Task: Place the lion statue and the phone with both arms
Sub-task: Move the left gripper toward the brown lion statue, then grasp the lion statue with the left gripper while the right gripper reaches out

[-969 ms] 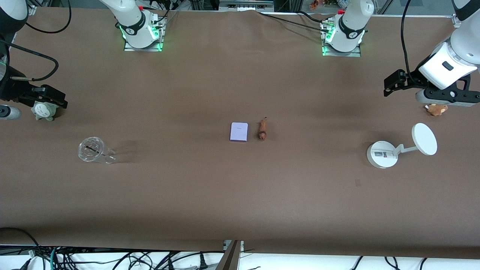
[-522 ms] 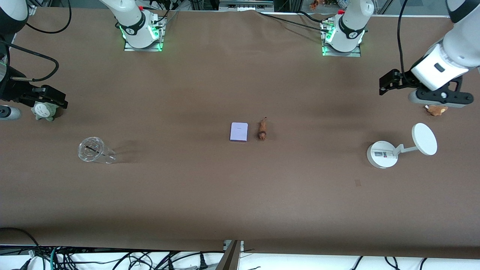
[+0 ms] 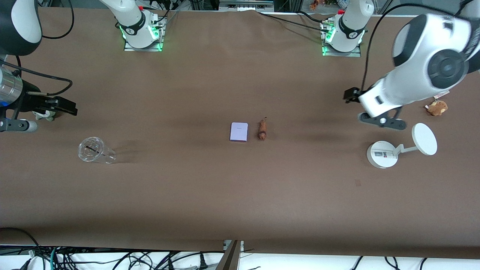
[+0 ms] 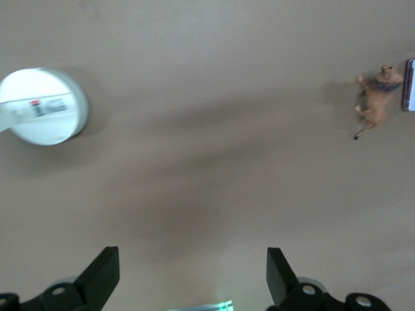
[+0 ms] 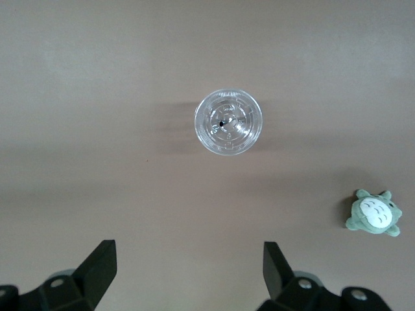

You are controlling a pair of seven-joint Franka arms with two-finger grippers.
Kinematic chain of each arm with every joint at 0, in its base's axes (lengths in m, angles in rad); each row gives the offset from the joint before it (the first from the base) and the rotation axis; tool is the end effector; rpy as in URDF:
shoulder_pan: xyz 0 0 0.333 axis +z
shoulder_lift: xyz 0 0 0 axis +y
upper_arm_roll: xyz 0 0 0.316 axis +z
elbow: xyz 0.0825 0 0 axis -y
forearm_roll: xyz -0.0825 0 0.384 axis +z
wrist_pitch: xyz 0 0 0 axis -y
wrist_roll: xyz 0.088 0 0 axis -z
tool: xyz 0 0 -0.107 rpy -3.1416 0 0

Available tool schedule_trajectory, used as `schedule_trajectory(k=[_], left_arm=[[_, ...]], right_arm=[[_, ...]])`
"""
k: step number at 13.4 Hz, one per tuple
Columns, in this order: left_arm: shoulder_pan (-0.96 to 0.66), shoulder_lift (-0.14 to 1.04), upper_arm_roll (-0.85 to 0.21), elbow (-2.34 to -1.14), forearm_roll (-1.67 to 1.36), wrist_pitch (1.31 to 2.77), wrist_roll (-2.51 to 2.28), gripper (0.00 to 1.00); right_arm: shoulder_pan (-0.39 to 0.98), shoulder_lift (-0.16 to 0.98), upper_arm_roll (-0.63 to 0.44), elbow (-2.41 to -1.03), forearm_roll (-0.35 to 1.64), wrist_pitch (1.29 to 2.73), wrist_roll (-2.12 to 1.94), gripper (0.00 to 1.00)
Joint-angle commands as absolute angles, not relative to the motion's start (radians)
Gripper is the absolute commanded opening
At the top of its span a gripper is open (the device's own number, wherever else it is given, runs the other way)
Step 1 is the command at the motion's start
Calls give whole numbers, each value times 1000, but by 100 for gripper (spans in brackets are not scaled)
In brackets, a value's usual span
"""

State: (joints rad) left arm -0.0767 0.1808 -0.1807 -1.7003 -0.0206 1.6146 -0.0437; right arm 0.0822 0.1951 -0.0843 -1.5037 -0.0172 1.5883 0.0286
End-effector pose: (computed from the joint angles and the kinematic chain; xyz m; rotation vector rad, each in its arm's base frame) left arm 0.5669 -0.1452 0.4656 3.0834 -0.3272 -0.4188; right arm 0.6091 0.0013 0.5442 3.1016 -0.0446 -0.1698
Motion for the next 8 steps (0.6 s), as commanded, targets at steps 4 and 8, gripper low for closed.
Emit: schedule_trajectory(k=[4, 8], left_arm=[[-230, 342, -250, -1689, -29, 1869, -313, 100], [-346, 513, -247, -1695, -26, 2155, -415, 100]], right_arm=[[78, 218, -80, -1480, -20, 1578, 35, 100], [83, 224, -80, -1479, -26, 1578, 20, 100]])
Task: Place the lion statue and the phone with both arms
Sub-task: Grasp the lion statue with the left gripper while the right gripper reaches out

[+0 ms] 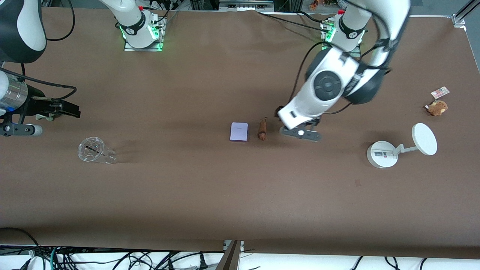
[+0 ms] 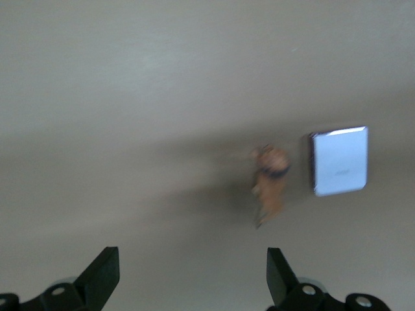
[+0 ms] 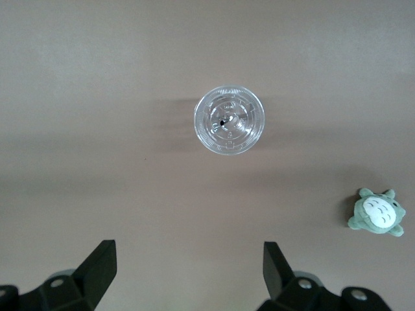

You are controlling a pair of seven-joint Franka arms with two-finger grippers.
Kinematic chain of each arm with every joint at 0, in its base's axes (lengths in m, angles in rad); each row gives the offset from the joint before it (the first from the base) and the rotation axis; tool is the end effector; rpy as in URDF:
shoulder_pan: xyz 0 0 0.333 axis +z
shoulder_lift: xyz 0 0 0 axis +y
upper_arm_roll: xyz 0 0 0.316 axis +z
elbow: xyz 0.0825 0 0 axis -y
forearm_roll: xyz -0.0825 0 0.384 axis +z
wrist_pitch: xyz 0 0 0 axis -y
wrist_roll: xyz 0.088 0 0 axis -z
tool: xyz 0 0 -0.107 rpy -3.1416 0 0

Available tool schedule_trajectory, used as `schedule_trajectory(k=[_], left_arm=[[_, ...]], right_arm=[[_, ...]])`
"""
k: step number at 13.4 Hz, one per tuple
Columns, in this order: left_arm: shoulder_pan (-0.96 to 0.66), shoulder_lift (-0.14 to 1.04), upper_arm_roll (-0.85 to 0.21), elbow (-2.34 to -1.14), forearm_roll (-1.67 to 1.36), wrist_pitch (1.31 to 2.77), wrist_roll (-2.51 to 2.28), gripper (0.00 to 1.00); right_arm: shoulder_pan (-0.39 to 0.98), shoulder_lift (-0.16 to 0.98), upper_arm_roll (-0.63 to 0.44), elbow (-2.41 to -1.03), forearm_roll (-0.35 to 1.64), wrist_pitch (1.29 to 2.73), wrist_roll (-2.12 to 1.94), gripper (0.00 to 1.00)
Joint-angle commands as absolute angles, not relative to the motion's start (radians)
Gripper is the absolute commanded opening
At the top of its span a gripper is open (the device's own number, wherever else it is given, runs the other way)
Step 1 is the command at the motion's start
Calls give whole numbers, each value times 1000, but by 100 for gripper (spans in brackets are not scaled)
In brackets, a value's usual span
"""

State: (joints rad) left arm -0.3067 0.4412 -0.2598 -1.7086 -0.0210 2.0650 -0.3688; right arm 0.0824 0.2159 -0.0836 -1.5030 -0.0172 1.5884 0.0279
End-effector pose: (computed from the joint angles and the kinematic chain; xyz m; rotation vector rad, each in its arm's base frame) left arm 0.5604 -0.3386 0.3370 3.0422 -0.2548 -0.1854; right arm 0.6134 0.0022 0.5318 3.0980 -0.0417 -0.2005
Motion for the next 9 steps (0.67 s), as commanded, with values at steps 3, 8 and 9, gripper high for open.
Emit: schedule_trajectory(k=[3, 8, 9], left_arm=[[-393, 592, -247, -1695, 56, 2258, -477, 100], [-469, 692, -241, -1695, 182, 2382, -621, 100], [-465, 701, -242, -1695, 216, 2384, -623, 100]], right_arm=[[83, 224, -78, -1479, -29, 1582, 20, 100], [109, 238, -78, -1479, -22, 1586, 35, 100], [124, 242, -78, -1479, -20, 1597, 40, 100]])
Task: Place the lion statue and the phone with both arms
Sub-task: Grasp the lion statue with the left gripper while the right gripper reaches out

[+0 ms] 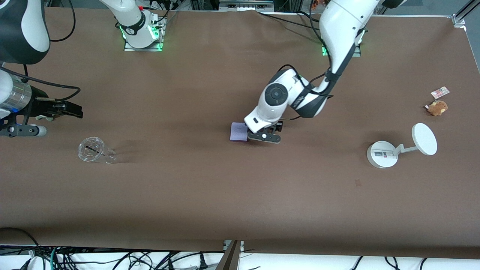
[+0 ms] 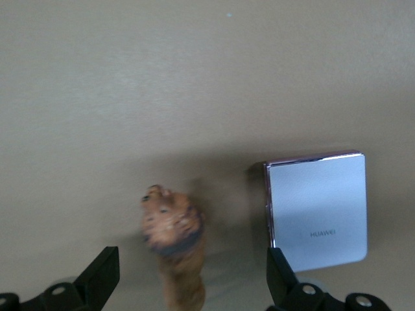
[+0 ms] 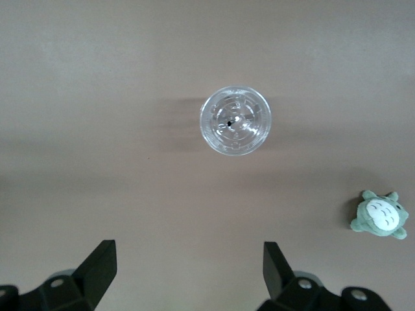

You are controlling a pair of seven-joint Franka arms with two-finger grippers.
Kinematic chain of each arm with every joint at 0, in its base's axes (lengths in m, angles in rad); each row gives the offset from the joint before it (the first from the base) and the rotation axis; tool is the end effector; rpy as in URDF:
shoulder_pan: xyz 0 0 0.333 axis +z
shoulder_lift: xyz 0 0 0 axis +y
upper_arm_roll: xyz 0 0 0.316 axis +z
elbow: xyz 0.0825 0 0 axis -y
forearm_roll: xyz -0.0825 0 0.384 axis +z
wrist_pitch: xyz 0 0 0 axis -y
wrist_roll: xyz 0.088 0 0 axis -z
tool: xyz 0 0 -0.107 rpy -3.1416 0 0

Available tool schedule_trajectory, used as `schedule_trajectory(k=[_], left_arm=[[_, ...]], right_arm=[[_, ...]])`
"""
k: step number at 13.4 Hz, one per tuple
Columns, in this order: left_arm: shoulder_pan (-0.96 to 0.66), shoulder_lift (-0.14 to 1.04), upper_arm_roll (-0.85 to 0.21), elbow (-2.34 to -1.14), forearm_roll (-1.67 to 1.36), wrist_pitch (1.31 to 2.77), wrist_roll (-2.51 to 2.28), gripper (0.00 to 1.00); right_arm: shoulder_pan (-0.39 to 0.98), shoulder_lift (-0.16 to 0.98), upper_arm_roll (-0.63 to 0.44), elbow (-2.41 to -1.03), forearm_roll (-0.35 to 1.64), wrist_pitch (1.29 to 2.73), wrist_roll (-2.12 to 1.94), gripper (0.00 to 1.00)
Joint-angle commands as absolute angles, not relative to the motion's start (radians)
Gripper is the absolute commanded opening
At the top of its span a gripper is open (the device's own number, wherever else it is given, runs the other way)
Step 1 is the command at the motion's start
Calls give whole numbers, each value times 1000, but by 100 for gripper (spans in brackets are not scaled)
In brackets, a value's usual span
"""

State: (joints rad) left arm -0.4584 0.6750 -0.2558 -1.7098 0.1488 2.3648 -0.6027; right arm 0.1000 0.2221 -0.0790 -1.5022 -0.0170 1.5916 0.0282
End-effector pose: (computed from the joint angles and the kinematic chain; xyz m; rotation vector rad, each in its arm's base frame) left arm 0.5211 -0.4271 0.2091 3.0843 -0.2525 -0.0441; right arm 0.6149 0.0157 0.5286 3.0973 -0.0076 -0.2034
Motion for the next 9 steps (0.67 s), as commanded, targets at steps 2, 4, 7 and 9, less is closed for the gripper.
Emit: schedule_trajectory(k=[2, 4, 7, 9], left_arm=[[-469, 704, -241, -1695, 218, 2384, -626, 95], [-471, 706, -242, -1695, 218, 2381, -626, 45], [-462, 695, -242, -1695, 218, 2367, -621, 21], [-456, 677, -239, -1689, 218, 2311, -615, 13]], right_arm=[[156, 276, -78, -1479, -17, 1649, 44, 100], [208, 314, -78, -1479, -17, 1698, 81, 100], [273, 392, -77, -1479, -3, 1785, 167, 100], [320, 446, -77, -1480, -2, 1856, 233, 100]])
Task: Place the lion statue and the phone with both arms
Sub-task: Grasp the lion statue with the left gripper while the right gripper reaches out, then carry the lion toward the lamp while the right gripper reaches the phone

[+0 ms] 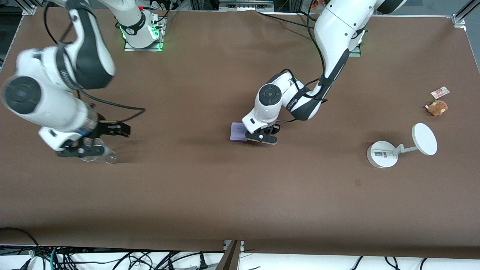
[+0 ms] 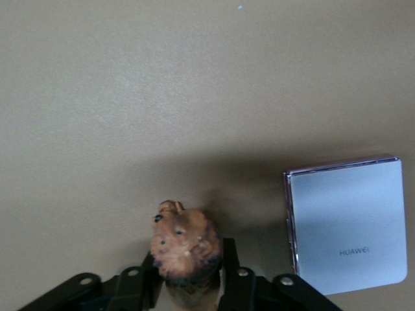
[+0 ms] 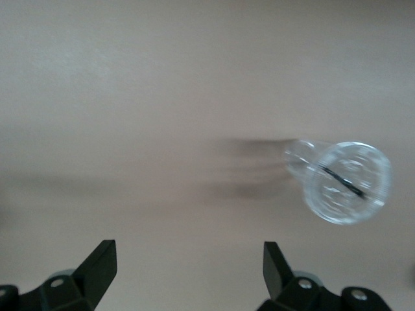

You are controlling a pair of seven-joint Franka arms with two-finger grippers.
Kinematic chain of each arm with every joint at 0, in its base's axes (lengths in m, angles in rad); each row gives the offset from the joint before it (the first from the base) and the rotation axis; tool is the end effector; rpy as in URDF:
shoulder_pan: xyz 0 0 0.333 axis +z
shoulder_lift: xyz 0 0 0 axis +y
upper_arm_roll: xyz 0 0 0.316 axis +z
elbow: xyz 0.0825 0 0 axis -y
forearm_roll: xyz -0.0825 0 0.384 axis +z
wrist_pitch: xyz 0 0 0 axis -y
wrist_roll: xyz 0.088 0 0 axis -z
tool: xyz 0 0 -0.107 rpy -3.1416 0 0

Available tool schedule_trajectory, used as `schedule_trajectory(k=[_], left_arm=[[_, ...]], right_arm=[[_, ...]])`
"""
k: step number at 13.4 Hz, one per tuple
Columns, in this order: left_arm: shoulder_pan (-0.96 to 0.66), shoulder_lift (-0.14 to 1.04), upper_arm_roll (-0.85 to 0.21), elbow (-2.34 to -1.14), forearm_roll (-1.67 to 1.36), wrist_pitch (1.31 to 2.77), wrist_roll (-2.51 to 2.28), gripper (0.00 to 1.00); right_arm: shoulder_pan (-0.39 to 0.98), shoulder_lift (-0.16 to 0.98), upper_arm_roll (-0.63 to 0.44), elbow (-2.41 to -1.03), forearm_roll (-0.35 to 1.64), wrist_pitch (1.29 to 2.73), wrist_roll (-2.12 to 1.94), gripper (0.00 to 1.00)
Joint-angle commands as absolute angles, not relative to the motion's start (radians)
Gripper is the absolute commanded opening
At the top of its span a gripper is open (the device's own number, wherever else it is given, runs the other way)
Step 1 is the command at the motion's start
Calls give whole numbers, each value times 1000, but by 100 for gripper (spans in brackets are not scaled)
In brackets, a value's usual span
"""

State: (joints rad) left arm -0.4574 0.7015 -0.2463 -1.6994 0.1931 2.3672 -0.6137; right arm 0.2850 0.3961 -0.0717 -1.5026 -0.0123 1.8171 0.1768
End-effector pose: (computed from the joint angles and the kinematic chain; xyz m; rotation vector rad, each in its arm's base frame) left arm 0.5256 -0.4218 0.1952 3.1147 -0.2711 -0.0316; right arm 0.6507 0.1465 0.4339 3.0843 0.0685 -0.1102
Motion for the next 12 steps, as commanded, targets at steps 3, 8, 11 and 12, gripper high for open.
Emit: schedule_trajectory(k=[3, 8, 11, 12], left_arm=[[-411, 620, -239, -1677, 219, 2202, -597, 10], [-189, 532, -247, -1677, 218, 1988, -332, 10], [-74, 528, -241, -1678, 221, 1976, -207, 10], [-36, 532, -241, -1678, 221, 1980, -165, 12]], right_arm=[[402, 515, -77, -1480, 8, 1920, 346, 100], [515, 613, -77, -1480, 141, 2032, 469, 100], [595, 653, -77, -1480, 143, 2103, 604, 100], [624, 667, -77, -1479, 143, 2130, 654, 100]])
